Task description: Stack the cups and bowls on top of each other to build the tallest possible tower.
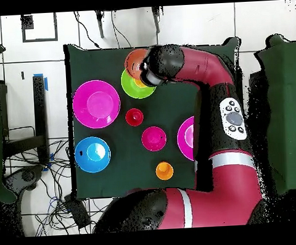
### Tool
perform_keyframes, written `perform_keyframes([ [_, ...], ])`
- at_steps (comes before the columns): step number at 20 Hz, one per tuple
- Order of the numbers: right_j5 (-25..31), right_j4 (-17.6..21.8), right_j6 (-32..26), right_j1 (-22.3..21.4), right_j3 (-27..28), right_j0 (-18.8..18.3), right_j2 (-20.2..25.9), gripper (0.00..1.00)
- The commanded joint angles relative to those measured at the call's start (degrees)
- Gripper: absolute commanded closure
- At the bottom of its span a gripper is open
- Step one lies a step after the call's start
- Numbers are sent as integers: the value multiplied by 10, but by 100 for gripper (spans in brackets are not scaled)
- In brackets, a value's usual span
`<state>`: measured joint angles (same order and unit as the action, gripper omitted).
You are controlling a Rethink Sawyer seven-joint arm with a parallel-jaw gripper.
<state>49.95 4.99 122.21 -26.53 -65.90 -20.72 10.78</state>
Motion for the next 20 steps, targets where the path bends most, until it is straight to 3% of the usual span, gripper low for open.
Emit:
perform_keyframes([
  [1, -31, 11, 18, -9, -83, 11, 10, 100],
  [8, -53, 21, 23, -5, -107, 14, 1, 100],
  [20, -71, 47, 9, 20, -72, 14, -23, 100],
])
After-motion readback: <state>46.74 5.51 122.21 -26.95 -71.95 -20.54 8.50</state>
